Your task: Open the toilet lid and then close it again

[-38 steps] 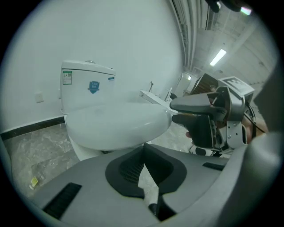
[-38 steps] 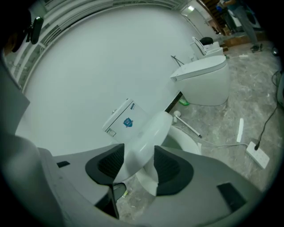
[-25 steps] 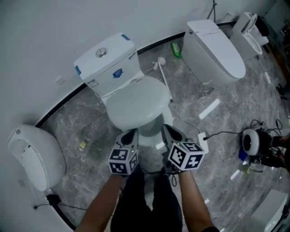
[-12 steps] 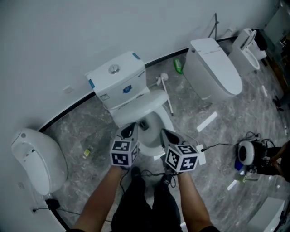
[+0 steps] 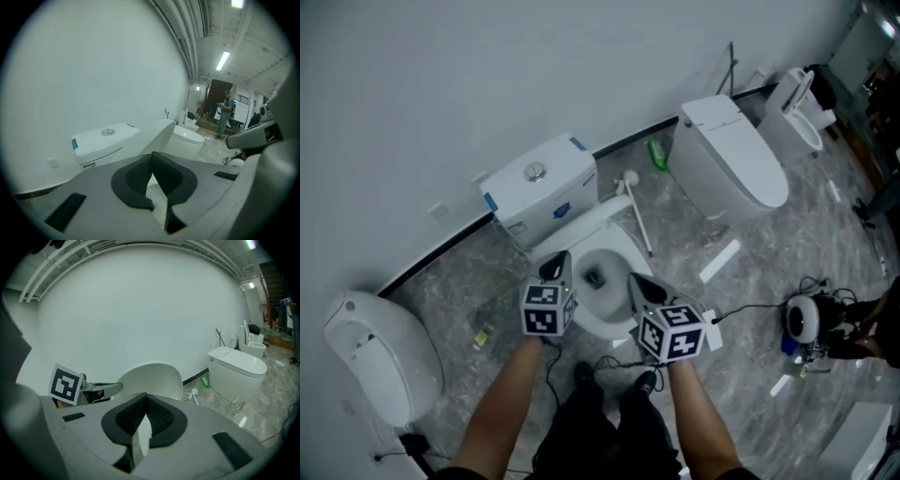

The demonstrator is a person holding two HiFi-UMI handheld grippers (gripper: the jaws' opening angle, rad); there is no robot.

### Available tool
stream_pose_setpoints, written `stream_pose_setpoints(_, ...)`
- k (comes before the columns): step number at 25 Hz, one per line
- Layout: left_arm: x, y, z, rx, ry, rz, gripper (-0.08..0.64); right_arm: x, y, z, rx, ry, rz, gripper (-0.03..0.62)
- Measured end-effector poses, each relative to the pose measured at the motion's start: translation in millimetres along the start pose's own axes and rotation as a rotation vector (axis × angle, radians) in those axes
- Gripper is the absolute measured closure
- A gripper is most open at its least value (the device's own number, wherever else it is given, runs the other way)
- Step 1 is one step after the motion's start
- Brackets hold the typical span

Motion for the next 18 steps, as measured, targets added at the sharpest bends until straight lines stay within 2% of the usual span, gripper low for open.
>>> stream_pose_setpoints(9,33,15,19,0.021,-0.002,0.032,0.555,11,19,16,0.004,-0.024,-0.014,0.581)
stream_pose_setpoints(18,60,22,34,0.031,-0.001,0.018,0.555,19,30,33,0.018,-0.032,-0.03,0.583)
Point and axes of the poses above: the fingertips, and each gripper's own axes: z forward along the fingers, x to its left, y out of its top, the point moved 10 cm from there along -z, backward along the fingers, and after that the axes turned 9 degrees about z, right-handed, at the moved point
